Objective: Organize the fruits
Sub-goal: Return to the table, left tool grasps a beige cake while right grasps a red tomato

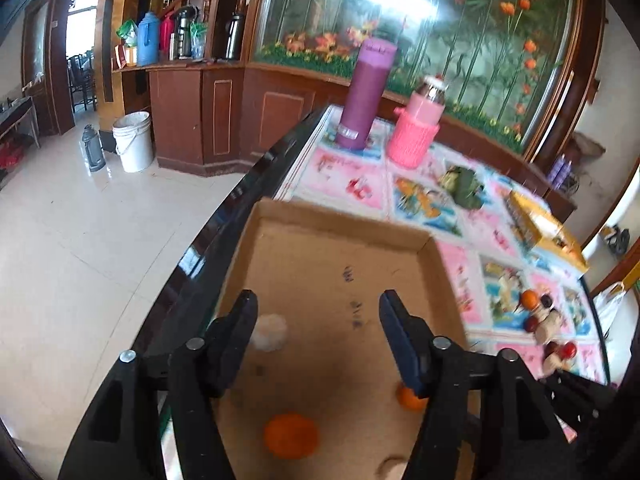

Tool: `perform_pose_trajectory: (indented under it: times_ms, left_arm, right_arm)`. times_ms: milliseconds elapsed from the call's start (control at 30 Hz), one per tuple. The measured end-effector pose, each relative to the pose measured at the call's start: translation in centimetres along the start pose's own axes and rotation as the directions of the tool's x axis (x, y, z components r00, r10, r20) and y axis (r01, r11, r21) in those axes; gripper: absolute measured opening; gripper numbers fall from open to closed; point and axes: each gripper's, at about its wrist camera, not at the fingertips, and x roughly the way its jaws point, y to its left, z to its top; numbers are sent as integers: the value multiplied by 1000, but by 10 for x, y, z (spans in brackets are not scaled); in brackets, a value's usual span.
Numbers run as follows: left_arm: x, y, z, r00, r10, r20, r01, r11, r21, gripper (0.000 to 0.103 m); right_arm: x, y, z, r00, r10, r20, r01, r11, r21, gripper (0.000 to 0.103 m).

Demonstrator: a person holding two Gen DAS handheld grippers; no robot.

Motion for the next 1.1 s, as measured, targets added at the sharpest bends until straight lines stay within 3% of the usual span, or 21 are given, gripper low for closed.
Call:
perform_pose_trajectory:
  times_ms: [167, 267, 333, 400, 600, 800, 933, 1100]
  left_arm:
    - [8, -52, -7, 996, -81, 34, 79, 995, 68, 69]
    - [21, -83, -20, 996, -81, 44, 74, 986, 149, 69]
    - [36, -96, -29, 998, -65, 7, 62, 980, 191, 69]
    - [43, -97, -31, 999, -29, -28, 35, 979, 200, 69]
    - [41, -71, -32, 997, -34, -66, 41, 992, 117, 69]
    - [3, -63, -28, 996, -86, 21, 84, 993, 77, 69]
    - [-36, -80, -27, 987, -136, 81, 126, 985, 115, 69]
    - [-78, -108, -32, 969, -191, 158, 163, 972, 170, 87]
  right_arm:
    - [-51, -20, -16, 996, -60, 71, 56, 997, 55, 60]
    - [-83, -37, -29, 986, -133, 104, 123, 988, 96, 62]
    - [-104, -52, -39, 976, -184, 117, 168, 977, 134, 62]
    - [-123, -67, -48, 965, -232, 124, 209, 962, 173, 62]
    - [-172, -104, -75, 936, -320, 148, 267, 917, 296, 64]
    - [-199, -122, -93, 920, -354, 167, 277, 891, 360, 66]
    - [-204, -130, -100, 922, -350, 167, 267, 885, 381, 67]
    - [-208, -133, -106, 918, -356, 177, 270, 885, 380, 71]
